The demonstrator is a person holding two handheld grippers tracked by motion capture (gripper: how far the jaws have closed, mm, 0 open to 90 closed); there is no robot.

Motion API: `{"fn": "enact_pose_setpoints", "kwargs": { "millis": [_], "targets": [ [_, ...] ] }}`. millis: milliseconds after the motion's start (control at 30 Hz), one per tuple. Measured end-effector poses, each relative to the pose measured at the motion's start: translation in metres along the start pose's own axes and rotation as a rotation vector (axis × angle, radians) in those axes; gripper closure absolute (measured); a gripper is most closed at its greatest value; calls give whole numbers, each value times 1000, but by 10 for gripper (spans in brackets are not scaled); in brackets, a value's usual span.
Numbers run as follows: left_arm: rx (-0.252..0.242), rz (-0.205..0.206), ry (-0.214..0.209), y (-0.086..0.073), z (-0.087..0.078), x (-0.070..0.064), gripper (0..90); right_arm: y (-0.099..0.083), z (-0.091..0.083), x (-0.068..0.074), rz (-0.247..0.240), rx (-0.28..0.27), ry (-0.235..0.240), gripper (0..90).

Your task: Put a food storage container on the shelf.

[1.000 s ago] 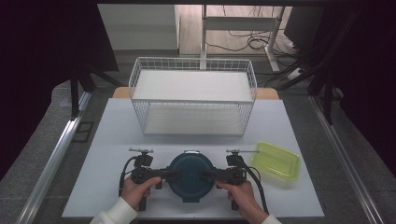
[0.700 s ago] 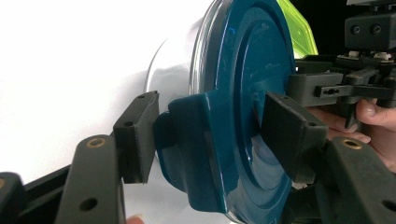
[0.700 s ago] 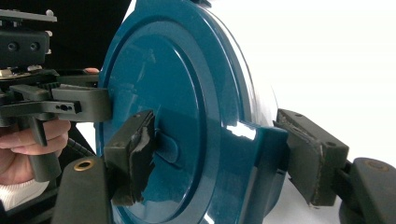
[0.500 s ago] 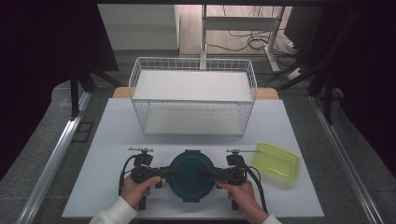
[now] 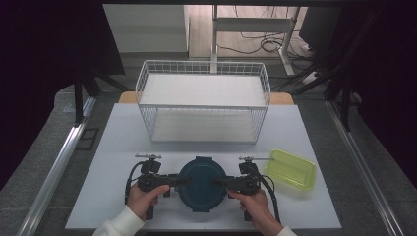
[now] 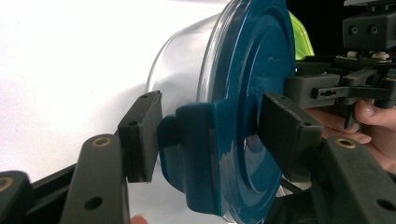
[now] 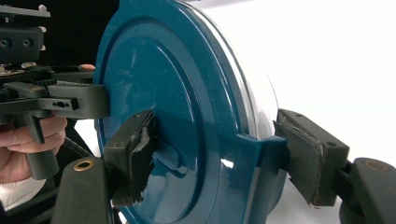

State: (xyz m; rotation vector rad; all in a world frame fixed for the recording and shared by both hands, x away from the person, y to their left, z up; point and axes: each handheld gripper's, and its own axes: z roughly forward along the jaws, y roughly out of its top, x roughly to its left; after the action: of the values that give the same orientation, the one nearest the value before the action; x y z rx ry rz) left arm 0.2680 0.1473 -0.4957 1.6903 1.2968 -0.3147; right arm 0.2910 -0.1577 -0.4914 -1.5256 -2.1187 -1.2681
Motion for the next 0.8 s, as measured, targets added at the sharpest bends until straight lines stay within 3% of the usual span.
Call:
{"fn": "enact_pose_setpoints", "kwargs": {
  "millis": [267,433,800],
  "targets": [
    [-10,4,9,1,0,-2,411,1,-1,1,10,-11,-3,297],
    [-21,28,21,4,-2,-6,411,2,-1,1,24,-12,5,295],
    [-33,46,8,12,-4,-9,413,10,-7,7,-2,-33,-7,296]
  ]
}}
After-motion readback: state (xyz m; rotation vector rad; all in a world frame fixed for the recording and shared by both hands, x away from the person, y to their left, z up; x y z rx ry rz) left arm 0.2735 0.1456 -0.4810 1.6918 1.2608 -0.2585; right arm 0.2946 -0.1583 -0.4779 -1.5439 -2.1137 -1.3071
